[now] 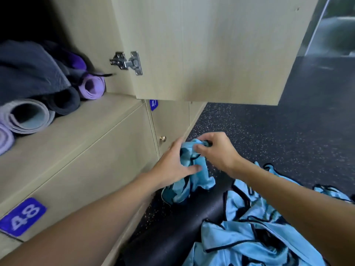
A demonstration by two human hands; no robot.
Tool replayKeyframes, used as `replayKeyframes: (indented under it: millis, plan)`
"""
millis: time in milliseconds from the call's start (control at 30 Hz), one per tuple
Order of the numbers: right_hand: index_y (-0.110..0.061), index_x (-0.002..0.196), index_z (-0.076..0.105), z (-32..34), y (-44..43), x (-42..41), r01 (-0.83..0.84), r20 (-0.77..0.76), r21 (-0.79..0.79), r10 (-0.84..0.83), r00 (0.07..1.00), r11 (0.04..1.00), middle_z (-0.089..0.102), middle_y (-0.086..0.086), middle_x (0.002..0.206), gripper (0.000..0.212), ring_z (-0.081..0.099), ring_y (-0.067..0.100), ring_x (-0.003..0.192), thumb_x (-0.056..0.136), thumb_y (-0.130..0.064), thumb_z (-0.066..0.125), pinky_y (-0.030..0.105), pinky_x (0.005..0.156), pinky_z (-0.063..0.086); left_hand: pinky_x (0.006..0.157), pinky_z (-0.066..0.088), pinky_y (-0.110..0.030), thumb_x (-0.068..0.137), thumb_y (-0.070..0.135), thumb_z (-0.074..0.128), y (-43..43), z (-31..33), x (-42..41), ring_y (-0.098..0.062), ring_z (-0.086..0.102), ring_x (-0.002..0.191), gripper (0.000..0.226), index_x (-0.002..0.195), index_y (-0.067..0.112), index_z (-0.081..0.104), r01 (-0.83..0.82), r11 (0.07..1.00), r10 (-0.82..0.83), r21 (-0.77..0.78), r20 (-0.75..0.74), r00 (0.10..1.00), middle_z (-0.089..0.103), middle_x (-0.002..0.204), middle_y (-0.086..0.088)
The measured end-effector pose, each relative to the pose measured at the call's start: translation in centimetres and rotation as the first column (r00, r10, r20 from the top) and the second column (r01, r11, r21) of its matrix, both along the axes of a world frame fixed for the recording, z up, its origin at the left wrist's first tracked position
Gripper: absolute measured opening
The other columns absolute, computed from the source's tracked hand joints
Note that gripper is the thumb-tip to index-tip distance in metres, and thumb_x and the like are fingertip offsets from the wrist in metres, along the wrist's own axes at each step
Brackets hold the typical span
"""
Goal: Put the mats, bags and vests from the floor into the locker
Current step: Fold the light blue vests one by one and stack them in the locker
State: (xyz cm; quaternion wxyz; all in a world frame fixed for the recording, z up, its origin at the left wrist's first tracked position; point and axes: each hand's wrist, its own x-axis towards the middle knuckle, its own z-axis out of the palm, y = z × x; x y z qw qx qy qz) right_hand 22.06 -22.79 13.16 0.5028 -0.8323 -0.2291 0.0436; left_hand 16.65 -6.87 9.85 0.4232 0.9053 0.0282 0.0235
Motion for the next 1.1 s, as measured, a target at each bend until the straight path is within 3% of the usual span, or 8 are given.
replayKeyframes:
  millis: [200, 333, 500, 633, 800, 900, 967, 1100]
  plan:
    - [-0.005, 0.088, 0.072, 10.8, -0.3, -4.7, -0.074, -0.05, 0.349, 0.097, 0.994, 0.934, 0.073, 0.019, 0.09, 0.006, 0.069, 0.022, 0.078, 0.088, -0.005, 0.067, 0.041, 0.081, 0.057, 0.103, 0.049, -0.041, 0.063, 0.029, 0.092, -1.8, 7.7, -2.2, -0.011, 0.06, 0.121, 0.107, 0.149, 0.025, 0.029, 0.035, 0.934, 0.063, -0.356, 0.259, 0.964, 0.061, 0.133, 0.007]
    - [-0.001, 0.096, 0.068, 13.3, -0.5, -6.9, -0.098, -0.076, 0.469, 0.151, 0.986, 0.878, 0.072, 0.023, 0.094, 0.007, 0.067, 0.022, 0.079, 0.09, -0.003, 0.066, 0.044, 0.084, 0.058, 0.093, 0.052, -0.026, 0.077, -0.004, 0.078, -3.4, 10.0, -5.1, -0.007, 0.065, 0.111, 0.072, 0.138, 0.017, 0.046, 0.023, 0.892, 0.187, -0.452, 0.413, 0.891, 0.066, 0.122, 0.003]
    - [-0.023, 0.124, 0.055, 12.6, -1.7, -7.8, -0.081, 0.19, 0.269, 0.03, 0.981, 0.96, 0.062, 0.003, 0.084, 0.039, 0.053, -0.002, 0.064, 0.093, 0.0, 0.059, 0.014, 0.061, 0.046, 0.086, 0.055, -0.034, 0.082, 0.002, 0.056, -2.5, 10.8, -7.3, -0.017, 0.069, 0.094, 0.044, 0.115, 0.031, 0.059, -0.001, 0.947, 0.157, -0.321, 0.461, 0.873, 0.07, 0.102, 0.007]
    - [-0.037, 0.108, 0.066, 10.8, -2.3, -7.5, 0.002, 0.34, 0.088, -0.032, 0.94, 0.996, 0.065, -0.008, 0.104, 0.042, 0.059, 0.007, 0.097, 0.094, 0.001, 0.053, 0.026, 0.089, 0.047, 0.083, 0.05, -0.019, 0.09, -0.005, 0.056, -1.5, 12.3, -8.6, -0.012, 0.066, 0.094, 0.066, 0.134, 0.042, 0.041, 0.147, 0.956, -0.035, -0.255, 0.399, 0.916, 0.065, 0.11, -0.004]
    - [-0.035, 0.095, 0.07, 9.8, -1.8, -8.6, 0.005, 0.336, 0.077, -0.031, 0.941, 0.997, 0.06, -0.004, 0.087, 0.039, 0.055, 0.006, 0.082, 0.092, 0.001, 0.055, 0.014, 0.07, 0.041, 0.075, 0.049, -0.017, 0.082, 0.023, 0.067, -1.8, 13.2, -8.6, -0.006, 0.062, 0.082, 0.042, 0.122, 0.032, 0.056, 0.114, 0.951, -0.01, -0.288, 0.338, 0.941, 0.066, 0.106, -0.001]
    - [-0.018, 0.09, 0.069, 9.5, -0.5, -9.5, -0.063, 0.307, 0.086, 0.034, 0.951, 0.994, 0.061, -0.002, 0.081, 0.02, 0.055, 0.009, 0.071, 0.093, -0.003, 0.056, 0.026, 0.066, 0.046, 0.07, 0.048, -0.016, 0.075, 0.046, 0.072, -2.1, 13.4, -7.9, -0.003, 0.062, 0.08, 0.038, 0.106, 0.027, 0.06, 0.04, 0.935, 0.098, -0.353, 0.365, 0.926, 0.065, 0.098, 0.001]
    - [-0.015, 0.096, 0.067, 9.1, 0.5, -10.3, -0.163, 0.278, 0.095, 0.131, 0.952, 0.982, 0.067, 0.0, 0.084, 0.018, 0.06, 0.017, 0.076, 0.094, -0.004, 0.052, 0.036, 0.072, 0.052, 0.067, 0.047, -0.021, 0.079, 0.039, 0.072, -2.0, 13.5, -7.2, -0.006, 0.059, 0.073, 0.022, 0.092, 0.025, 0.06, -0.033, 0.928, 0.199, -0.37, 0.42, 0.886, 0.063, 0.092, -0.005]
    - [-0.022, 0.118, 0.048, 9.1, 1.4, -11.5, -0.262, 0.055, 0.261, 0.257, 0.965, 0.929, 0.068, -0.019, 0.086, 0.029, 0.06, -0.003, 0.081, 0.096, -0.003, 0.053, 0.019, 0.077, 0.048, 0.067, 0.045, -0.026, 0.089, 0.006, 0.061, -0.6, 13.9, -6.5, -0.008, 0.056, 0.066, 0.013, 0.08, 0.016, 0.057, -0.218, 0.875, 0.415, -0.432, 0.438, 0.797, 0.063, 0.083, -0.005]
